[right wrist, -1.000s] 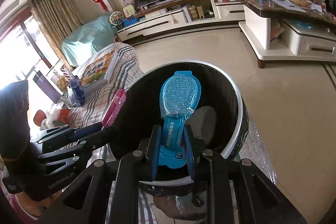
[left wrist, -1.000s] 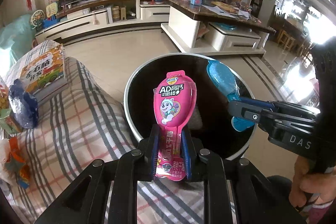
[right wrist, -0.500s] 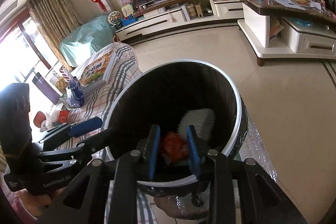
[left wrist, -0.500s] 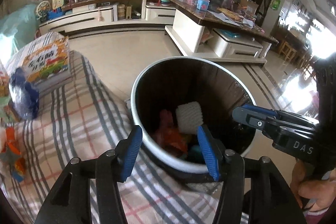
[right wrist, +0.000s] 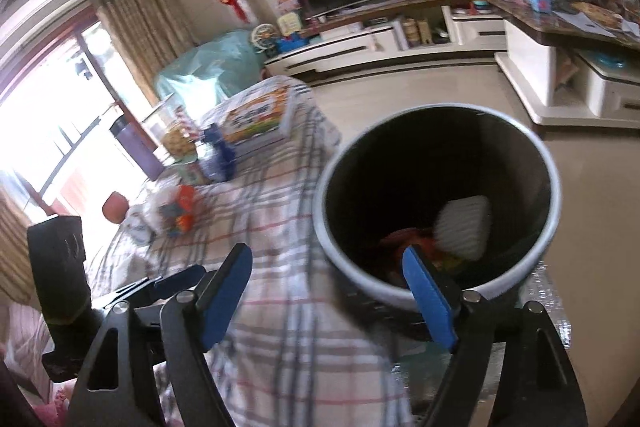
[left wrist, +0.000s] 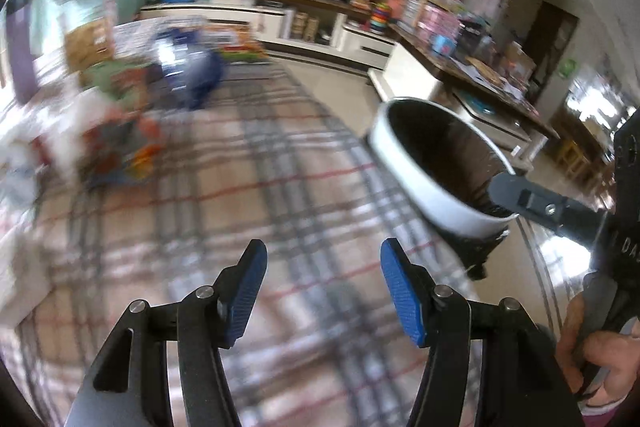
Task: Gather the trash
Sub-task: 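Move both open tools back over the table toward the white foam block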
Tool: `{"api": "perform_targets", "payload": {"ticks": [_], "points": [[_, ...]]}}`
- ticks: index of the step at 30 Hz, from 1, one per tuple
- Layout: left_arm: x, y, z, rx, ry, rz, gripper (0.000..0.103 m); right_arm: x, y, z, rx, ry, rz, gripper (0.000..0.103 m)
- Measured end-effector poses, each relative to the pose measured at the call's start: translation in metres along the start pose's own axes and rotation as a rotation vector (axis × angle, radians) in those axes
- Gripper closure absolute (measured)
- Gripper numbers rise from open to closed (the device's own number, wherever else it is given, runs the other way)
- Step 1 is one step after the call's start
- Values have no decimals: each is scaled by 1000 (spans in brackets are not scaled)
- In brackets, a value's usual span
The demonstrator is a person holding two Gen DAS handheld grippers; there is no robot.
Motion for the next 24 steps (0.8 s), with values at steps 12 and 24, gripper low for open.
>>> {"api": "perform_targets", "payload": {"ticks": [12, 24], "points": [[-48, -87, -65, 75, 37, -160, 40, -29, -71, 36, 78, -75, -57, 16], [-84, -154, -114, 195, 59, -218, 25, -47, -137, 74, 139, -114, -147, 12]]}}
Point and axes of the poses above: each gripper's, at about its wrist camera, not at the fingertips, and z roughly the way its jaws point, y to its right, x to its top, the point moved 10 cm from there along z, roughly the way its jaws point, and after that the axes turned 5 degrees about -y, right-handed, at the moved point
